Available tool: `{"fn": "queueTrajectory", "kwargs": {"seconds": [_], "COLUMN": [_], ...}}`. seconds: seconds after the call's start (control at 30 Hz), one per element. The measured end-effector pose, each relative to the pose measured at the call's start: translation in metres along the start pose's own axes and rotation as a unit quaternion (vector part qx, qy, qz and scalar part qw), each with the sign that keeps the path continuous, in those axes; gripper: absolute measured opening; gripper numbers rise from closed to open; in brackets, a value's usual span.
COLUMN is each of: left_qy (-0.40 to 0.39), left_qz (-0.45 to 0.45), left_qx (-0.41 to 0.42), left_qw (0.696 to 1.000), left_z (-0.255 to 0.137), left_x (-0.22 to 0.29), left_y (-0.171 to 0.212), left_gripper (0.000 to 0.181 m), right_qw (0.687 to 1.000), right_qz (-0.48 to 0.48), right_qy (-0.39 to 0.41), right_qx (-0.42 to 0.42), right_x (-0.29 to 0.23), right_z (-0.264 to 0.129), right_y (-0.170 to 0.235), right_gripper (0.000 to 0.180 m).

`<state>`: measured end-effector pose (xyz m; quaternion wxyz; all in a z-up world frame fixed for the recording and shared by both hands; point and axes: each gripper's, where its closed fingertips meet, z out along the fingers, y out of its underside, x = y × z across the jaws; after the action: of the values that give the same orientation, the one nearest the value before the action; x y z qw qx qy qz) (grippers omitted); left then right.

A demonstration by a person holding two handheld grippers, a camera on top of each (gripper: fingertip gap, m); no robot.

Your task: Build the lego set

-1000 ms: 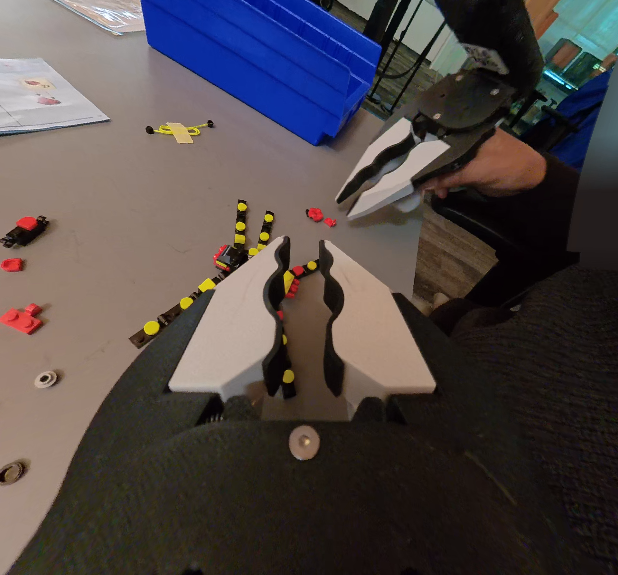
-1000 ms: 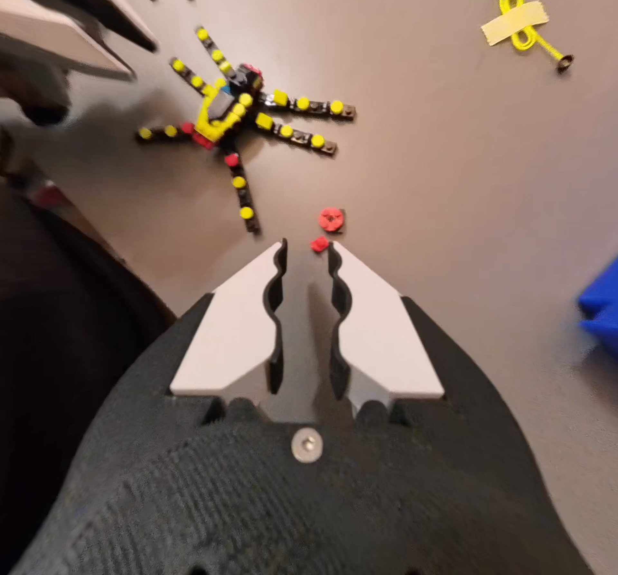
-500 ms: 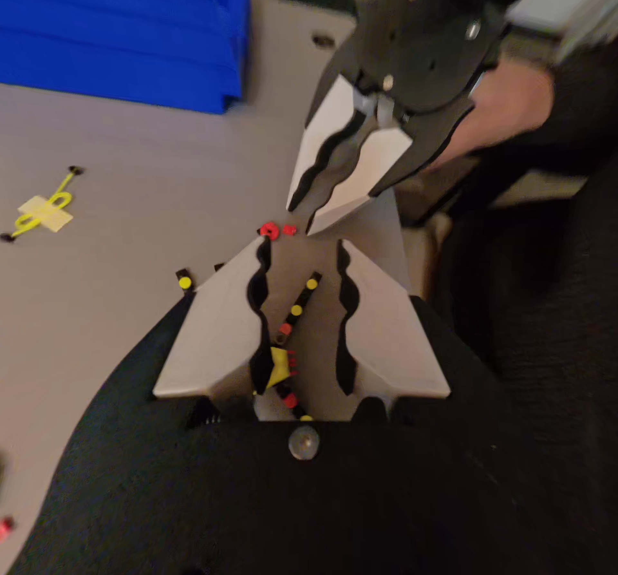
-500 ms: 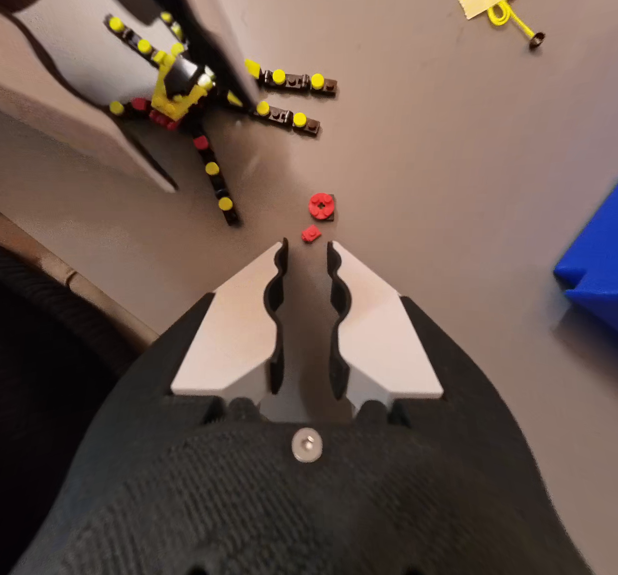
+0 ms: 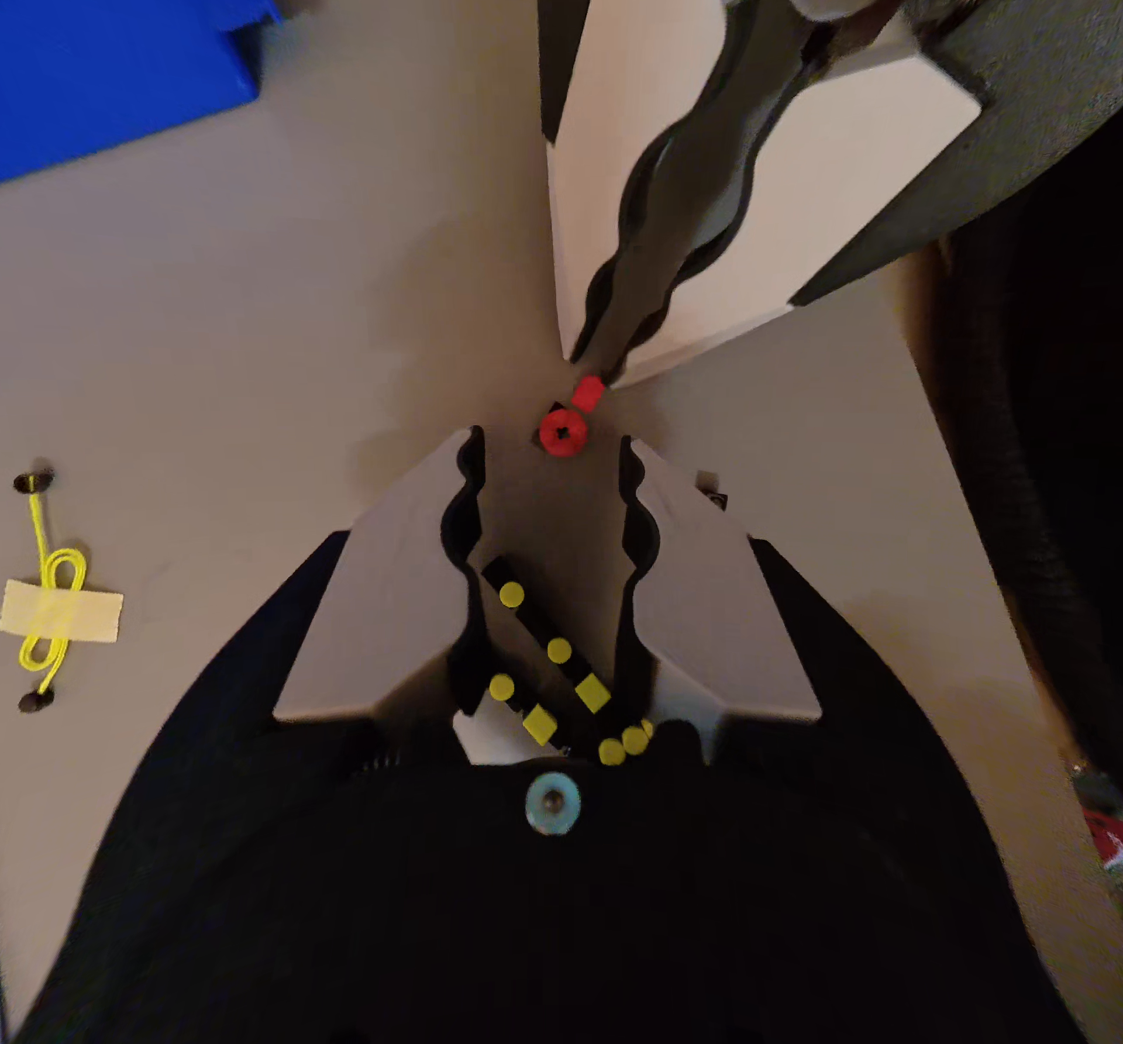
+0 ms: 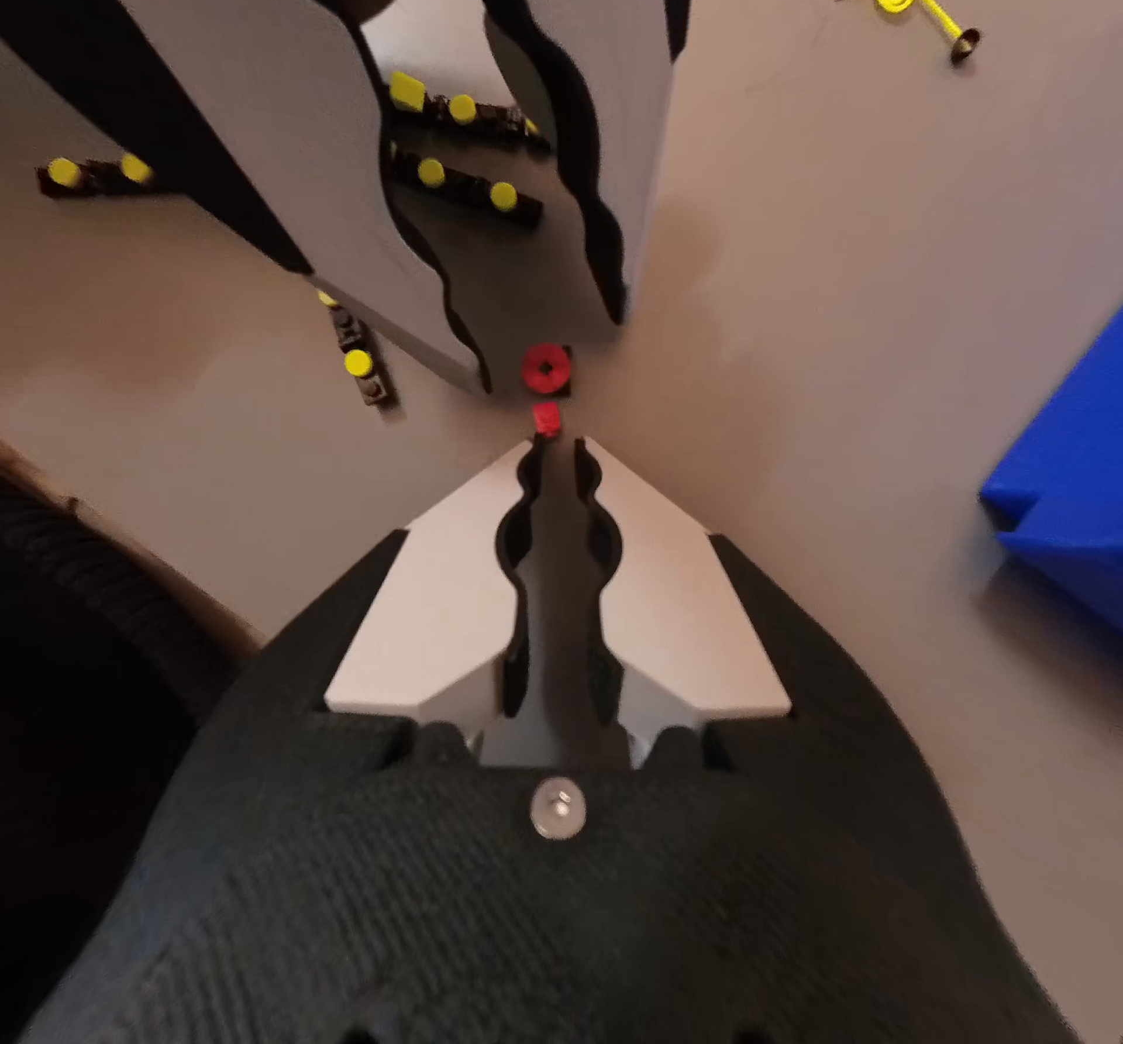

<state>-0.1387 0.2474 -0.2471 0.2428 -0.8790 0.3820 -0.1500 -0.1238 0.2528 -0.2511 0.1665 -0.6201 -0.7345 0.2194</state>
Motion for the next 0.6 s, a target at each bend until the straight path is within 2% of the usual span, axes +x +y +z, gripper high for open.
{"fn": "queueTrajectory", "kwargs": {"seconds": [0.03,0.2,0.33,0.47,0.6], "left_qy": [0.0,0.005,0.008,0.004,0.003], "left_qz": [0.004,0.014,0.016,0.022,0.021], "left_qx": [-0.005,-0.01,-0.002,0.004,0.012], "left_qw": [1.0,1.0,1.0,1.0,1.0], "left_z": [0.0024,0.005,0.0045,0.0036,0.0034], "left_x": [-0.0002,0.0027,0.004,0.0051,0.0069], "left_y": [0.0009,0.0022,0.0027,0.0032,0.0034], "left_gripper": [0.041,0.033,0.028,0.015,0.013], "right_qw": [1.0,1.0,0.997,0.99,0.987], "right_qz": [-0.002,-0.006,-0.058,-0.124,-0.116], "right_qy": [0.006,-0.015,-0.022,-0.047,-0.091], "right_qx": [-0.001,0.018,0.039,0.038,0.057], "right_x": [0.0026,-0.0009,-0.0023,-0.0008,-0.0045], "right_z": [-0.0005,-0.0056,-0.0072,-0.0052,-0.0082], "right_y": [0.0014,-0.0007,-0.0059,0.0004,-0.0002], "right_gripper": [0.008,0.012,0.014,0.014,0.015]}}
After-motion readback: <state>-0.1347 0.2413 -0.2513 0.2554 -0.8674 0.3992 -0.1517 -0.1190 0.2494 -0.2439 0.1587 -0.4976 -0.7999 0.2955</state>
